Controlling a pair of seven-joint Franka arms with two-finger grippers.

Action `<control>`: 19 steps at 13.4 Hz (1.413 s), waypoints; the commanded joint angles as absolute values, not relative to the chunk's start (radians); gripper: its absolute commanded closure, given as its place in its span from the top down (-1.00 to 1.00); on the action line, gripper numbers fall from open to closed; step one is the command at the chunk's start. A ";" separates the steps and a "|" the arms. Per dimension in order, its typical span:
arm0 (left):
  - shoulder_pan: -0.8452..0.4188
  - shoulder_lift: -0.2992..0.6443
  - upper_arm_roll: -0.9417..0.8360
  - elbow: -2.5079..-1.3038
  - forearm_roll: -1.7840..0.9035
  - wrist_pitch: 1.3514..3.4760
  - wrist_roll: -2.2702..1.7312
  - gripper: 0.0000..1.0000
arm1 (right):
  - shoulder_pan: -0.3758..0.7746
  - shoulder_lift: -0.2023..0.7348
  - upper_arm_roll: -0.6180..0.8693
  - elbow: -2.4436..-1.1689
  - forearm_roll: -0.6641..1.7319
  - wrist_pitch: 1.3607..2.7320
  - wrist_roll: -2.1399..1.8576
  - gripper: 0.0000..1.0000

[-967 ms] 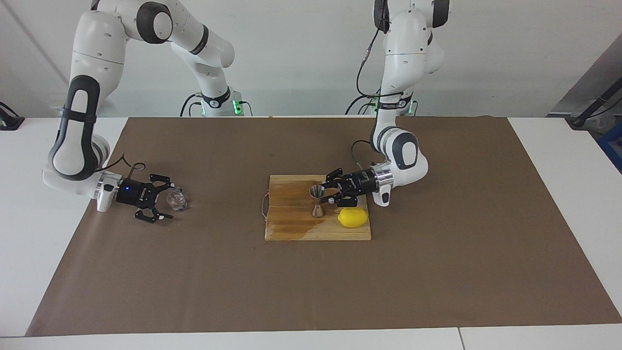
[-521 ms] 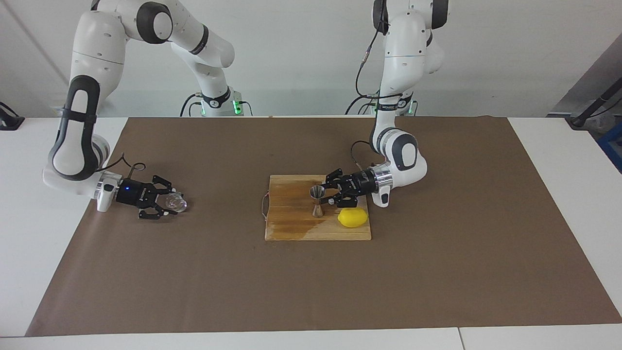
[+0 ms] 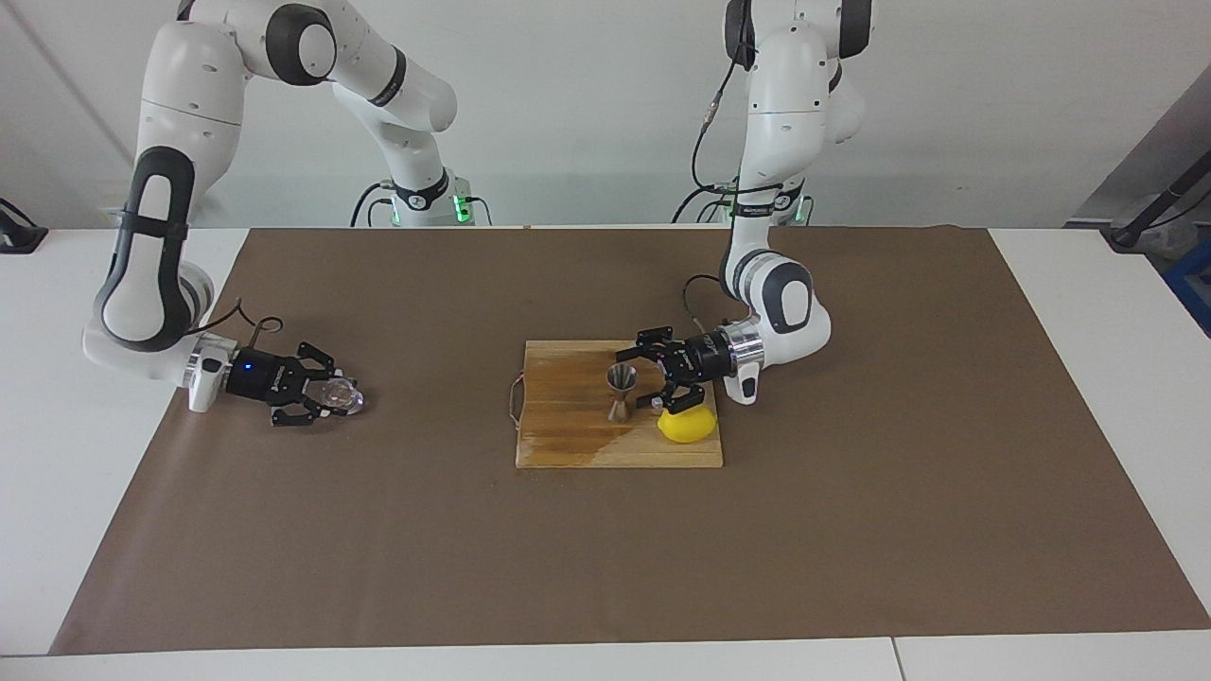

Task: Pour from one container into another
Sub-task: 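Open the left gripper and withdraw while the right gripper lifts the glass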

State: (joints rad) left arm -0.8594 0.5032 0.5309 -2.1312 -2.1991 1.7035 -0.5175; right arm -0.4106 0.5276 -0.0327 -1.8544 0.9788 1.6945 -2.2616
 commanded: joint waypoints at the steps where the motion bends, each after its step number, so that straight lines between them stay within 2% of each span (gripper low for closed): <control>1: -0.868 0.499 0.548 -2.146 -2.214 1.678 -0.525 1.00 | -0.391 0.500 -0.021 -1.825 0.979 1.694 -2.281 -0.83; 5: -0.819 0.465 0.584 -2.117 -2.071 1.667 -0.551 1.00 | -0.365 0.404 -0.021 -1.829 0.974 1.692 -2.238 -0.83; 8: -0.675 0.414 0.575 -2.089 -1.822 1.666 -0.592 1.00 | -0.327 0.322 -0.021 -1.832 0.974 1.698 -2.159 -0.86; 11: -0.572 0.373 0.575 -2.028 -1.567 1.648 -0.598 1.00 | -0.264 0.284 -0.021 -1.829 0.982 1.709 -2.077 -0.95; 15: -0.454 0.357 0.584 -1.878 -1.251 1.563 -0.597 1.00 | -0.138 0.229 -0.021 -1.818 0.976 1.756 -1.964 -1.00; 19: -0.368 0.354 0.589 -1.715 -0.964 1.471 -0.560 1.00 | 0.004 0.216 -0.021 -1.809 0.962 1.905 -1.827 -1.00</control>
State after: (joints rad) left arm -0.4013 0.3472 0.5909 -1.7988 -1.0705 1.5220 -0.5718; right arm -0.0456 0.2296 -0.0204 -1.8078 0.9788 1.8478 -1.9000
